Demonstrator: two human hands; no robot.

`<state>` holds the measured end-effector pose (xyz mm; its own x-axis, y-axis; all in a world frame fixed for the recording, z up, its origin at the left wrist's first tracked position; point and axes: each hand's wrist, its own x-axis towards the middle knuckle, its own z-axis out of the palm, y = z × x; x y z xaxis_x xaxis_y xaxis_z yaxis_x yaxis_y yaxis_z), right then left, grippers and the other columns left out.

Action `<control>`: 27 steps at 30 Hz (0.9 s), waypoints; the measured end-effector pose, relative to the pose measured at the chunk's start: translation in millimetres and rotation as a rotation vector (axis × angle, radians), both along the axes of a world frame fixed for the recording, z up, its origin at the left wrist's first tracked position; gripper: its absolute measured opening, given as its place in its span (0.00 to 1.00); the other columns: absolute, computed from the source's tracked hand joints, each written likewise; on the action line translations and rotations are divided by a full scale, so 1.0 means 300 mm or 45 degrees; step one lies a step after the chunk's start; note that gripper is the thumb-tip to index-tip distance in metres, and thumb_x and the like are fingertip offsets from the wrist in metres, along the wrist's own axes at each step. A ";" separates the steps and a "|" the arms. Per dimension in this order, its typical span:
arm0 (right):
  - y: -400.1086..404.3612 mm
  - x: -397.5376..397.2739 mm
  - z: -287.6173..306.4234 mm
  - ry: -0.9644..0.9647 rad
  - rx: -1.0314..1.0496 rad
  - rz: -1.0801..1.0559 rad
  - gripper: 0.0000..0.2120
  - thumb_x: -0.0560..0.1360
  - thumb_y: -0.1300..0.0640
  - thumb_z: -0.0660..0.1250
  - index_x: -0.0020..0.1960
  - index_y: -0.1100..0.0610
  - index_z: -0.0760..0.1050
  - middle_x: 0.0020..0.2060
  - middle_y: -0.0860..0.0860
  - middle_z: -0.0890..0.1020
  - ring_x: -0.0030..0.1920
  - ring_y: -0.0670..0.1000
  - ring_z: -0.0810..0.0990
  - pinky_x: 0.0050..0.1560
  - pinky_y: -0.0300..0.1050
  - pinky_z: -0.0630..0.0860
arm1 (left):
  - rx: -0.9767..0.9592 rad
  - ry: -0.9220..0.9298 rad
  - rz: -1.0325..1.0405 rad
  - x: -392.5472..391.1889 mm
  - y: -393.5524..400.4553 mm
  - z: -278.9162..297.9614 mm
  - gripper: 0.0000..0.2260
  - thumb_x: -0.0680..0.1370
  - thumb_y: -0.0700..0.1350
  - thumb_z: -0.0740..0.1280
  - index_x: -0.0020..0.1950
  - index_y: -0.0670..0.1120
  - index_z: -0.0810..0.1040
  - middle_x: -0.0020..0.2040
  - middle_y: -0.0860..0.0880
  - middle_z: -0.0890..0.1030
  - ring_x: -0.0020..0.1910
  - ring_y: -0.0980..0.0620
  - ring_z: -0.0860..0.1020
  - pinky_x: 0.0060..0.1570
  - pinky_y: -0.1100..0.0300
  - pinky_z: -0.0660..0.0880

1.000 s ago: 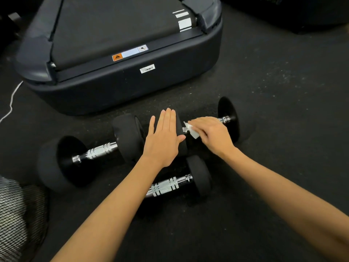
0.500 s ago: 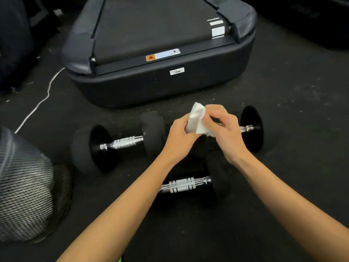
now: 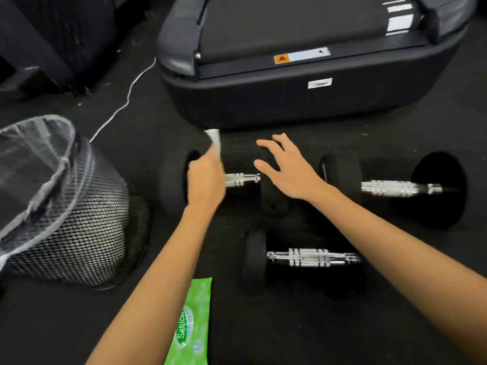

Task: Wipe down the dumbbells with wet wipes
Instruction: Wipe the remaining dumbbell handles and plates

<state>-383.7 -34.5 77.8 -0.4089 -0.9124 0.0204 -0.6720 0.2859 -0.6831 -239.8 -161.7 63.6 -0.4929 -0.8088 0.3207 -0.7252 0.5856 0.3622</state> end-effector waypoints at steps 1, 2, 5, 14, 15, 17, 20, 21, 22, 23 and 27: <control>0.004 0.004 -0.018 -0.017 -0.041 -0.001 0.25 0.80 0.45 0.58 0.76 0.48 0.59 0.78 0.52 0.53 0.78 0.51 0.43 0.73 0.46 0.50 | 0.118 -0.074 -0.163 -0.026 -0.003 -0.035 0.21 0.79 0.34 0.58 0.72 0.39 0.68 0.57 0.38 0.80 0.55 0.34 0.78 0.54 0.47 0.71; 0.009 0.004 -0.030 -0.008 -0.073 -0.001 0.26 0.80 0.45 0.58 0.76 0.47 0.59 0.78 0.52 0.52 0.78 0.50 0.42 0.71 0.42 0.50 | 0.209 -0.138 -0.304 -0.038 0.003 -0.078 0.21 0.80 0.34 0.57 0.74 0.39 0.67 0.64 0.38 0.77 0.63 0.36 0.74 0.64 0.48 0.66; 0.008 0.006 -0.045 0.064 -0.122 -0.018 0.26 0.80 0.45 0.58 0.76 0.46 0.58 0.78 0.51 0.52 0.78 0.49 0.42 0.67 0.37 0.49 | 0.192 -0.149 -0.546 -0.007 0.077 -0.164 0.21 0.82 0.35 0.58 0.76 0.38 0.65 0.74 0.41 0.68 0.76 0.43 0.62 0.77 0.48 0.52; -0.004 0.010 -0.065 0.029 -0.183 -0.043 0.25 0.80 0.46 0.59 0.76 0.47 0.60 0.77 0.49 0.54 0.78 0.49 0.45 0.70 0.41 0.52 | -0.087 -0.028 -0.600 0.006 0.109 -0.256 0.23 0.80 0.35 0.60 0.76 0.38 0.64 0.76 0.42 0.66 0.77 0.45 0.61 0.75 0.45 0.59; -0.004 0.010 -0.065 0.029 -0.183 -0.040 0.25 0.80 0.46 0.59 0.76 0.47 0.59 0.77 0.49 0.54 0.78 0.49 0.45 0.68 0.40 0.50 | -0.098 -0.023 -0.625 0.016 0.127 -0.266 0.25 0.79 0.32 0.60 0.76 0.38 0.64 0.77 0.42 0.65 0.77 0.45 0.60 0.76 0.46 0.58; 0.001 0.014 -0.063 0.030 -0.180 -0.042 0.25 0.80 0.47 0.59 0.76 0.46 0.59 0.77 0.48 0.54 0.77 0.49 0.45 0.67 0.39 0.49 | -0.154 -0.049 -0.680 0.038 0.135 -0.268 0.26 0.77 0.30 0.59 0.76 0.38 0.64 0.77 0.43 0.64 0.78 0.46 0.59 0.76 0.47 0.58; 0.001 0.014 -0.064 0.030 -0.188 -0.045 0.25 0.80 0.47 0.59 0.76 0.47 0.59 0.76 0.49 0.54 0.77 0.49 0.46 0.68 0.40 0.49 | -0.123 -0.019 -0.595 0.013 0.082 -0.237 0.28 0.76 0.28 0.62 0.76 0.40 0.64 0.76 0.43 0.66 0.77 0.46 0.60 0.76 0.46 0.59; 0.000 0.013 -0.065 0.031 -0.188 -0.046 0.25 0.80 0.47 0.59 0.76 0.47 0.59 0.76 0.49 0.54 0.77 0.50 0.46 0.68 0.40 0.50 | -0.092 -0.001 -0.563 0.004 0.082 -0.231 0.29 0.75 0.27 0.64 0.76 0.39 0.65 0.75 0.42 0.68 0.77 0.46 0.60 0.76 0.47 0.57; 0.000 0.012 -0.066 0.030 -0.187 -0.044 0.25 0.80 0.47 0.59 0.76 0.47 0.60 0.76 0.49 0.54 0.77 0.50 0.46 0.68 0.40 0.51 | -0.073 0.004 -0.576 0.002 0.095 -0.232 0.29 0.75 0.26 0.65 0.75 0.38 0.65 0.75 0.41 0.68 0.77 0.45 0.60 0.76 0.49 0.55; 0.002 0.012 -0.066 0.031 -0.190 -0.041 0.25 0.80 0.46 0.59 0.75 0.47 0.60 0.76 0.49 0.54 0.77 0.49 0.46 0.67 0.39 0.52 | -0.072 -0.006 -0.626 0.007 0.114 -0.236 0.31 0.74 0.25 0.65 0.76 0.37 0.64 0.75 0.41 0.67 0.77 0.45 0.59 0.77 0.52 0.53; 0.005 0.018 -0.068 0.057 -0.194 -0.041 0.25 0.80 0.46 0.59 0.76 0.47 0.60 0.76 0.49 0.54 0.77 0.49 0.47 0.67 0.35 0.53 | -0.130 -0.076 -0.704 0.024 0.086 -0.232 0.34 0.71 0.23 0.65 0.76 0.39 0.65 0.76 0.43 0.67 0.76 0.45 0.62 0.76 0.52 0.56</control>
